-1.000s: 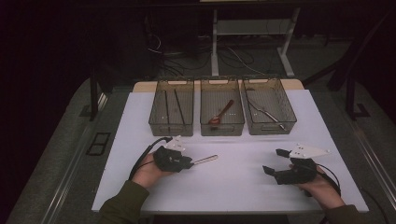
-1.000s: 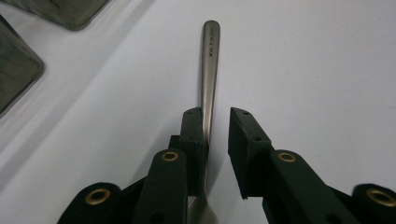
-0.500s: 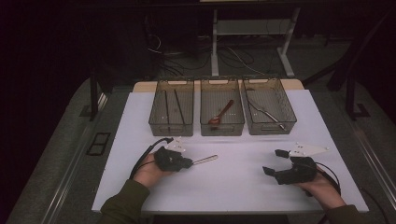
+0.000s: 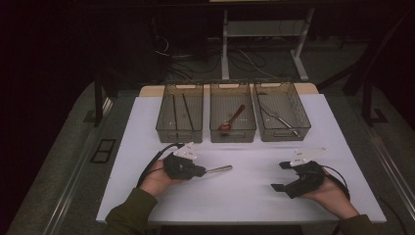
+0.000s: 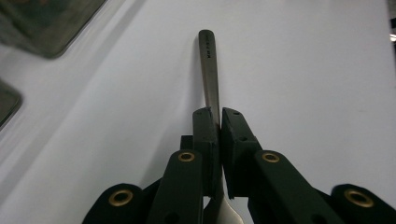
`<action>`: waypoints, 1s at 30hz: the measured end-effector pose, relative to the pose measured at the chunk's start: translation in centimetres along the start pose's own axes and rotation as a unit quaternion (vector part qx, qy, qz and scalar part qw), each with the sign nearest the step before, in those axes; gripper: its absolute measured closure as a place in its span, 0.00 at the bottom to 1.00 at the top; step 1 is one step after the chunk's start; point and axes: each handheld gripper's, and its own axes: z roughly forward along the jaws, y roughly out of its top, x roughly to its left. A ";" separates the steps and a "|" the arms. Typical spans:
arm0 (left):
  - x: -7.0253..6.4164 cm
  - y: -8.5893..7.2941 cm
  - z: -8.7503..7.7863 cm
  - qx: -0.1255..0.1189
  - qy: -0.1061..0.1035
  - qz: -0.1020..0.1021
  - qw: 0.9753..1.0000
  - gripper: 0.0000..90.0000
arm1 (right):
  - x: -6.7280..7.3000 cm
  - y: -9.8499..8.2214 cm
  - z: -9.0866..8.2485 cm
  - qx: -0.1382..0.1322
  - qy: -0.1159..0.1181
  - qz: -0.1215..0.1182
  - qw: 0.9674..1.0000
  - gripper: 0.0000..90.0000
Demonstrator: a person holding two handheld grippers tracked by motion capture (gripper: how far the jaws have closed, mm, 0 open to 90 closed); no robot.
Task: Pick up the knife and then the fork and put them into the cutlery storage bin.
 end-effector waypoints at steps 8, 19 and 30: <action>-1.3 1.8 0.3 -0.006 -0.030 0.028 0.999 0.93 | 0.6 2.8 0.9 -0.007 0.031 -0.031 0.999 0.25; -2.9 4.4 1.6 -0.012 -0.065 0.067 0.996 0.93 | 1.5 5.5 3.3 0.004 0.073 -0.094 0.993 0.41; -3.2 6.0 2.4 -0.001 -0.073 0.099 0.992 0.93 | 3.2 7.7 6.4 0.035 0.106 -0.173 0.978 0.62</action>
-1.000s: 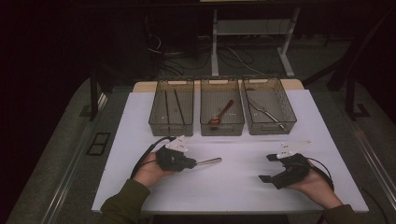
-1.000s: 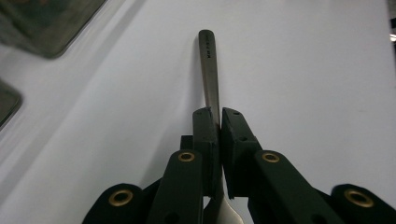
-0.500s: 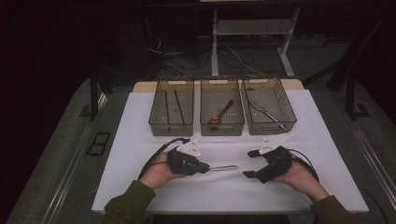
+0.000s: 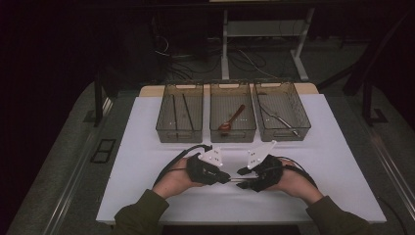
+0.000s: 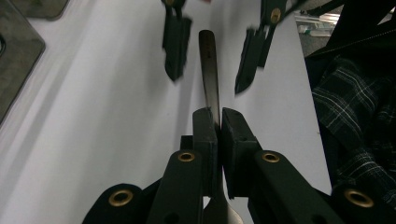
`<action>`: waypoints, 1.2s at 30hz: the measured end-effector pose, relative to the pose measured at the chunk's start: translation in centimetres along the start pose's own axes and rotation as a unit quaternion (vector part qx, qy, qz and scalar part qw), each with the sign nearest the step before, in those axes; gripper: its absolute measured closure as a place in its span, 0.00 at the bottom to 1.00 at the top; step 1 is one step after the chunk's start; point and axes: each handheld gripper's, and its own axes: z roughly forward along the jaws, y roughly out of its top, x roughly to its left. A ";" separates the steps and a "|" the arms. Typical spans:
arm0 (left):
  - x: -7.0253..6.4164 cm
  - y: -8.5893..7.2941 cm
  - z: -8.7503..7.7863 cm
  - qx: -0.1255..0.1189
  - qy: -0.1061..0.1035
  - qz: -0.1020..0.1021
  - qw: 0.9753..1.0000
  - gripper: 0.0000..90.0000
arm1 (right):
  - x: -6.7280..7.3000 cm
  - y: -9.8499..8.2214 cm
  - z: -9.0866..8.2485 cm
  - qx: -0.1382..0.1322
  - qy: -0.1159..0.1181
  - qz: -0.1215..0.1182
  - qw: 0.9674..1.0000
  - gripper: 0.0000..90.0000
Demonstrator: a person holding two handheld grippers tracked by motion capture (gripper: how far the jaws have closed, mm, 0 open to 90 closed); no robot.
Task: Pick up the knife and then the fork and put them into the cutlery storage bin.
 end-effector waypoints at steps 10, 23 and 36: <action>-0.2 0.8 0.6 0.009 -0.005 0.018 1.000 0.93 | 0.3 1.2 1.4 0.031 0.022 -0.024 0.999 0.87; 0.1 0.1 -0.3 -0.035 0.006 0.001 0.999 0.64 | 0.3 1.0 1.3 0.036 0.033 -0.021 0.999 0.90; 0.2 -4.7 -4.5 -0.111 0.099 -0.117 0.982 0.40 | -1.7 -0.6 -0.8 0.032 -0.016 0.017 0.999 0.90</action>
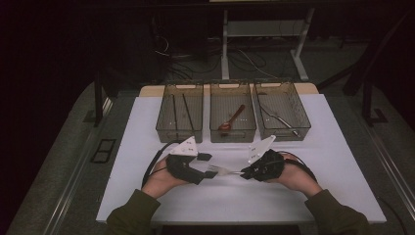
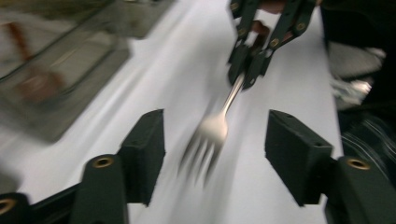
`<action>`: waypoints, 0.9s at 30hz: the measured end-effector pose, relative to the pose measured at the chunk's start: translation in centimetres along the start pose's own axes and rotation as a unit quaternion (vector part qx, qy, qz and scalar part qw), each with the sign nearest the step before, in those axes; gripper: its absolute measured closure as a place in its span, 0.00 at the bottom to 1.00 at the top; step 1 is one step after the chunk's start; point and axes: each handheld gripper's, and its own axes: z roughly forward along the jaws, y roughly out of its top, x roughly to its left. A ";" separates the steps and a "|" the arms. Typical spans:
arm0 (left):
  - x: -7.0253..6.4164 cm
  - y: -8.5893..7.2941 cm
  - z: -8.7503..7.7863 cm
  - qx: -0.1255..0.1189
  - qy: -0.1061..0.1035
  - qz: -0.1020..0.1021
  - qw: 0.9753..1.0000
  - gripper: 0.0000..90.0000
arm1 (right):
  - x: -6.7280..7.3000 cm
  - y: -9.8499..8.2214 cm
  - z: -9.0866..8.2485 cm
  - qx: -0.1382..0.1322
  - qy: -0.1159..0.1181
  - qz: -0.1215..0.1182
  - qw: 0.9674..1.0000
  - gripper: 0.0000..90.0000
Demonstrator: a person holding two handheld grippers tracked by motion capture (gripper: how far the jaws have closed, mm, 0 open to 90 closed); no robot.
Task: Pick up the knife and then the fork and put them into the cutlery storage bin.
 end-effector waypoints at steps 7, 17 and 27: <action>-0.1 -2.3 -1.6 -0.013 0.059 -0.030 0.998 0.26 | -1.7 -1.4 -2.1 -0.008 -0.031 0.044 0.999 0.90; -1.0 -4.9 -2.4 -0.030 0.089 -0.060 0.994 0.16 | -4.0 -3.0 -6.0 -0.041 -0.086 0.112 0.989 0.90; -0.8 -5.0 -2.2 -0.026 0.104 -0.058 0.993 0.07 | -7.3 -3.8 -9.7 -0.065 -0.142 0.173 0.972 0.90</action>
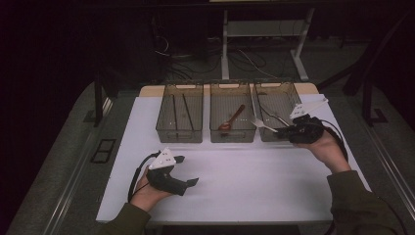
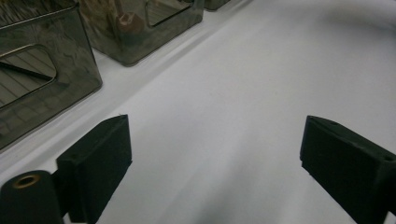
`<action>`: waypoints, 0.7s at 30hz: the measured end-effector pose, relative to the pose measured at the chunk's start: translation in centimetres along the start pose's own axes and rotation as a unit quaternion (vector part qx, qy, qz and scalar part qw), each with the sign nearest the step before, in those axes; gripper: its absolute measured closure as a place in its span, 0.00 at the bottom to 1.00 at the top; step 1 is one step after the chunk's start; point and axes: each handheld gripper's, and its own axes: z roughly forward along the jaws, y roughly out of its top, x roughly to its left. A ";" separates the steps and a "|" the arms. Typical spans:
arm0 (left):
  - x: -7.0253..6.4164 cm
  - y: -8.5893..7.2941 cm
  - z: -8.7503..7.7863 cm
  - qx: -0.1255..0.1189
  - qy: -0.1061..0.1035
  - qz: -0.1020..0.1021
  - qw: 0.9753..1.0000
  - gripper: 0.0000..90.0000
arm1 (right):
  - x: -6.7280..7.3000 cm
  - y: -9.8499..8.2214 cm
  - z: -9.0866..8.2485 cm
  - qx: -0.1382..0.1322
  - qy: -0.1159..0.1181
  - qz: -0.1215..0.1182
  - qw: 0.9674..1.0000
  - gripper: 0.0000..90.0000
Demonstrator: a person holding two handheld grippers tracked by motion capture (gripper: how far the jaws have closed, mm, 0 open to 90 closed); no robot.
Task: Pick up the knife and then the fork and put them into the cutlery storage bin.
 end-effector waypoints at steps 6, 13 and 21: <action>0.1 -0.1 0.2 0.006 -0.001 -0.003 1.000 0.00 | -2.9 0.5 -0.9 -0.007 -0.034 0.045 0.998 0.90; 0.1 -0.1 0.4 0.015 -0.004 -0.012 1.000 0.00 | -5.5 1.0 -1.0 -0.009 -0.063 0.086 0.994 0.90; 0.2 -0.1 0.5 0.016 -0.006 -0.009 1.000 0.00 | -7.6 1.1 -0.1 -0.005 -0.084 0.128 0.988 0.90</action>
